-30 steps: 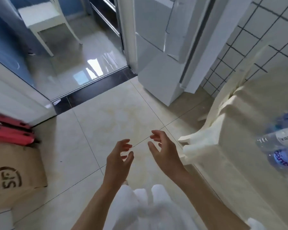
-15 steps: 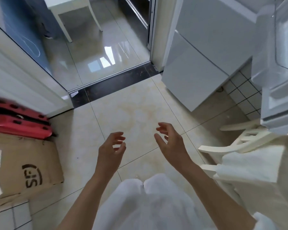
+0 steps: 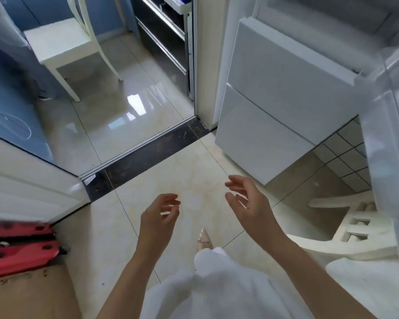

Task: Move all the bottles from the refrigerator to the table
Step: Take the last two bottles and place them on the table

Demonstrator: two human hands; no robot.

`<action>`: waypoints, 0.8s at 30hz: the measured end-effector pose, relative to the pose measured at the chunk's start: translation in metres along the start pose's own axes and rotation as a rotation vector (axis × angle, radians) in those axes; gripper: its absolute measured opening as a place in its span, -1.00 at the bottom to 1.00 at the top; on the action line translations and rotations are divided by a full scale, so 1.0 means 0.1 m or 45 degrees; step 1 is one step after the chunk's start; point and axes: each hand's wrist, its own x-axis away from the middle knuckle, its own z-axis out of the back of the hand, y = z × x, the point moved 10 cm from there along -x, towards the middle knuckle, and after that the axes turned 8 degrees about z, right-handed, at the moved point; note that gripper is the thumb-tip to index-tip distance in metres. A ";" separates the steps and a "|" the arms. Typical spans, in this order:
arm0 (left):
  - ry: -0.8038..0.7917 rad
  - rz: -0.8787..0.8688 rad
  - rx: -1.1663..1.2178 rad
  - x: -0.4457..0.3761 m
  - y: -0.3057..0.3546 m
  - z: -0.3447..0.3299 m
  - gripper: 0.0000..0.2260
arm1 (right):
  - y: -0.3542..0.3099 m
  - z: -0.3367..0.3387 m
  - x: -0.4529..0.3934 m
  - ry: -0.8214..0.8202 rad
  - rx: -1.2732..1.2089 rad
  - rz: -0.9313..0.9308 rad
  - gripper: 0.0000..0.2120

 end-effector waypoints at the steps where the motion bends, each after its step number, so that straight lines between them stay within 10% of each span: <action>1: -0.011 -0.026 -0.002 -0.17 0.12 -0.02 -0.81 | -0.03 0.05 -0.18 0.017 -0.001 0.012 -0.69; 24: -0.530 -0.499 -0.001 -3.62 2.98 -0.67 -0.79 | -0.50 0.85 -3.30 0.715 -0.029 -0.102 -0.75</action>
